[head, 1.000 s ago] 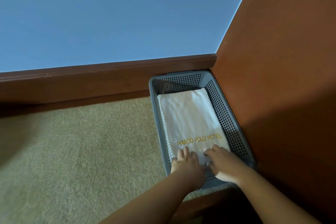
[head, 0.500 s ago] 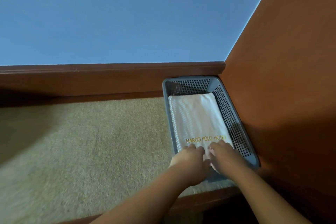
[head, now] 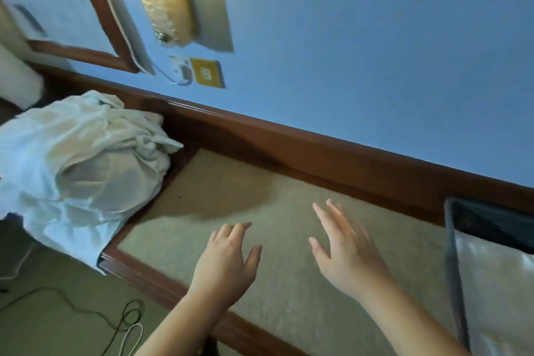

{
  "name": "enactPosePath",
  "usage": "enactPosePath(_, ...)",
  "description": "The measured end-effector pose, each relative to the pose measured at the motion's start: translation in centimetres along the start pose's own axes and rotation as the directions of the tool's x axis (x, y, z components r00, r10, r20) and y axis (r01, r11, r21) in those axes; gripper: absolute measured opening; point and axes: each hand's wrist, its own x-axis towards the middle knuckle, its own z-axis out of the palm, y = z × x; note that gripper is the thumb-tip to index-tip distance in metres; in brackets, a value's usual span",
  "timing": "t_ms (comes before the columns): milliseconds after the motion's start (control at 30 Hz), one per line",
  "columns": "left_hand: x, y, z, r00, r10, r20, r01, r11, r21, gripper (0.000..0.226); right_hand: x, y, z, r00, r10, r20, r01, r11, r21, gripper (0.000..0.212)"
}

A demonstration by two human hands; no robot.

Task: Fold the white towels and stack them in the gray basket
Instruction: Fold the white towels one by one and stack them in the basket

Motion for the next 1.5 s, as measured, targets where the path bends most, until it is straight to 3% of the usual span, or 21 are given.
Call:
enactPosePath(167,2.2,-11.3,-5.9,0.969,-0.204,-0.137,0.197,0.978,-0.065,0.057,8.4,-11.6,3.6,0.978,-0.173,0.118,0.179,0.983,-0.044,0.073)
enactPosePath(300,5.3,-19.8,-10.2,0.934,-0.312,-0.172,0.297,0.949,-0.111,0.055,14.8,-20.1,7.1,0.956,-0.218,0.196,0.233,0.971,-0.055,0.076)
enactPosePath(533,13.0,-33.0,-18.3,0.897,-0.328,-0.296,0.334,0.942,-0.034,0.055,26.9,-34.3,12.2,0.911,-0.273,0.309,0.289,0.957,-0.005,0.077)
enactPosePath(667,16.0,-38.0,-22.6,0.841,-0.329,-0.43,0.371,0.929,0.014,0.058,32.6,-41.4,13.4,0.904,-0.328,0.275,0.338,0.941,0.012,0.075)
enactPosePath(767,16.8,-40.3,-24.0,0.847,-0.375,-0.377,0.406,0.914,0.002,0.064,35.4,-45.9,14.3,0.89,-0.393,0.23,0.406,0.914,-0.008,0.065)
enactPosePath(967,15.7,-42.6,-22.6,0.89,-0.313,-0.332,0.302,0.949,-0.084,0.052,38.5,-50.9,16.1,0.841,-0.472,0.267,0.52,0.84,-0.154,0.062)
enactPosePath(1200,15.6,-43.5,-22.5,0.841,-0.272,-0.468,0.216,0.962,-0.169,0.023,38.9,-51.3,16.8,0.838,-0.531,0.125,0.545,0.804,-0.24,0.022)
enactPosePath(1267,15.7,-43.1,-23.6,0.794,-0.232,-0.561,0.183,0.973,-0.143,0.014,39.1,-51.1,16.2,0.832,-0.543,0.116,0.555,0.812,-0.179,0.022)
enactPosePath(1367,16.6,-41.4,-27.2,0.735,-0.147,-0.662,0.08,0.988,-0.131,0.015,39.0,-51.4,14.2,0.812,-0.556,0.178,0.563,0.826,0.011,0.043)
enactPosePath(1433,17.7,-39.8,-30.6,0.716,-0.042,-0.697,-0.032,0.995,-0.093,0.022,38.5,-51.9,12.3,0.839,-0.54,0.057,0.534,0.84,0.096,0.046)
enactPosePath(1500,18.8,-37.9,-34.3,0.699,0.064,-0.712,-0.14,0.989,-0.049,0.02,38.5,-52.2,9.8,0.86,-0.489,-0.146,0.508,0.851,0.135,0.033)
